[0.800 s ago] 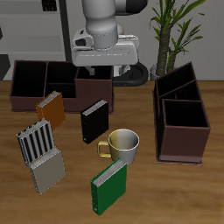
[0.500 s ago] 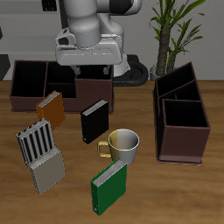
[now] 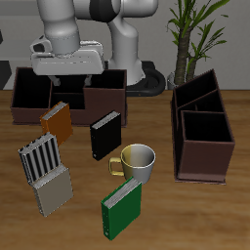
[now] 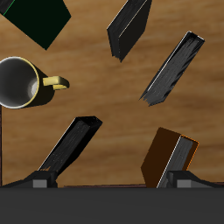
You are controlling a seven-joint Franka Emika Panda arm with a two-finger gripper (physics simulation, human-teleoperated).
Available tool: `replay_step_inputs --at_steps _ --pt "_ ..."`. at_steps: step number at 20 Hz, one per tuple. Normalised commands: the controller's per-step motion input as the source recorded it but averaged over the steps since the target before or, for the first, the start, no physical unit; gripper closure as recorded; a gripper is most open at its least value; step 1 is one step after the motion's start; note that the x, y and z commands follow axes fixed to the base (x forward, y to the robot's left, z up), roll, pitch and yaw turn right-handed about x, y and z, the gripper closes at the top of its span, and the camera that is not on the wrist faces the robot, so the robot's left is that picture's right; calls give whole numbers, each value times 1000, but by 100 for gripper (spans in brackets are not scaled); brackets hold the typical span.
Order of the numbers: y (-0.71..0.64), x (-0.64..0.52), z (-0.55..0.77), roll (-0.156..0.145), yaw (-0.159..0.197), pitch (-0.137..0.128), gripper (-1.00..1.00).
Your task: Place the orange book into the left desk caddy's right compartment
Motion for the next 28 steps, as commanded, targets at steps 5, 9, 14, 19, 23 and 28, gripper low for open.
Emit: replay_step_inputs --at_steps 5,9,14,19,23,28 --pt "-627 -57 -127 -91 -18 -47 -100" --pt "-582 -128 -209 -84 -46 -11 -100" --pt "-373 -158 -164 -34 -20 -17 -100" --pt "-253 -176 -187 -23 -14 -19 -100" --pt "-121 -158 -180 -15 -47 -32 -100" --pt "162 -123 -88 3 -61 -89 -100"
